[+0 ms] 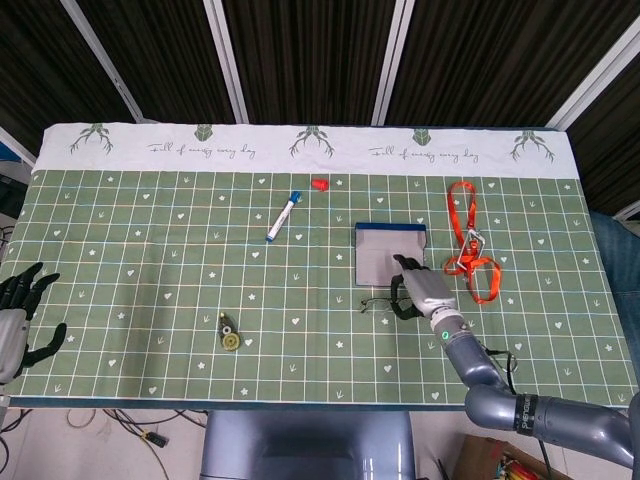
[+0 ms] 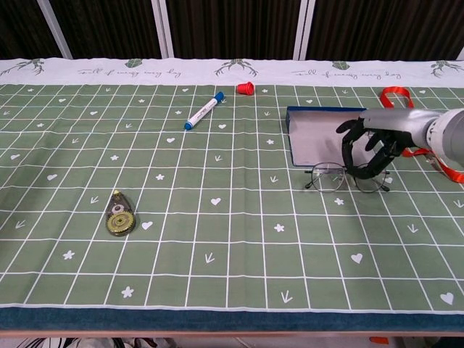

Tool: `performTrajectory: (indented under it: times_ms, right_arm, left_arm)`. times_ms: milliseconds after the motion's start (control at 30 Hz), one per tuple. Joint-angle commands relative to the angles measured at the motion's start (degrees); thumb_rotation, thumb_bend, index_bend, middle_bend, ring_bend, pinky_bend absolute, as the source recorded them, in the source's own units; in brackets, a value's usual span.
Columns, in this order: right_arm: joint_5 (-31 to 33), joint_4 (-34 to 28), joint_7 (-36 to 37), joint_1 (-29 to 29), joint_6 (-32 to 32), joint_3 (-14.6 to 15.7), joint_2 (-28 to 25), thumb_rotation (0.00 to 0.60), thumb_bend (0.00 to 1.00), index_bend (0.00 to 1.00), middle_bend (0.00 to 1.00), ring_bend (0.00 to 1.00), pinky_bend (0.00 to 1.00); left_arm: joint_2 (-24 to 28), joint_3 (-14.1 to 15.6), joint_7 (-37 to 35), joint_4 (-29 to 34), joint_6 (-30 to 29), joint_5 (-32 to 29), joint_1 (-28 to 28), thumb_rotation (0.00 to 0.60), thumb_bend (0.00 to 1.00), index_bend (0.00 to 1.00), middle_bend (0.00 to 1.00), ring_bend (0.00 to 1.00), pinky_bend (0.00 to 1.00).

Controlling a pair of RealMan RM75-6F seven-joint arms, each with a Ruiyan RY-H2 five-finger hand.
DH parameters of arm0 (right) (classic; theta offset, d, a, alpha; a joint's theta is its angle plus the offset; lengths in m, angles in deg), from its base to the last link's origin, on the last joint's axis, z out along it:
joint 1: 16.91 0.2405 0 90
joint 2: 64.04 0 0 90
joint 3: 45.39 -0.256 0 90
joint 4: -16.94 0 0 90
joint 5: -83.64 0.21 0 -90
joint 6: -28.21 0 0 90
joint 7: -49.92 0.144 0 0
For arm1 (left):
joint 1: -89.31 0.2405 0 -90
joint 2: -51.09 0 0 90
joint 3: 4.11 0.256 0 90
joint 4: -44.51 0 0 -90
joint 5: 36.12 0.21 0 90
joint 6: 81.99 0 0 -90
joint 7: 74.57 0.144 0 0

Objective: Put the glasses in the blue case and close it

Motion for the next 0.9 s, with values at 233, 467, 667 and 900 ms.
performTrajectory:
  times_ms: [233,467,667,900]
  right_arm:
    - [-0.49,4.38,0.48,2.29,-0.88,-2.11,-0.12,0.600,0.53,0.63,0.02,0.05,0.17]
    - [0.99,10.64,-0.89,5.24,-1.51,-3.47,2.25,0.600,0.53,0.64,0.02,0.05,0.18]
    - [4.95,16.65,-2.90,7.72,-2.21,-4.28,5.33,0.600,0.53,0.64,0.02,0.05,0.18]
    - [7.86,24.63,-3.67,9.81,-4.74,-4.92,8.77,0.600,0.53,0.64,0.02,0.05,0.18]
  left_arm:
    - [0.02,-0.06,-0.04,0.05,-0.07,-0.10,0.03,0.600,0.40,0.14,0.01,0.00,0.00]
    - [-0.05,-0.12,0.10,0.04,-0.09,-0.19,0.01,0.600,0.40,0.14,0.01,0.00,0.00]
    - [-0.05,-0.12,0.14,-0.03,-0.09,-0.11,-0.02,0.600,0.40,0.14,0.01,0.00,0.00]
    - [-0.02,-0.08,0.04,-0.12,-0.14,0.06,-0.02,0.600,0.40,0.14,0.01,0.00,0.00]
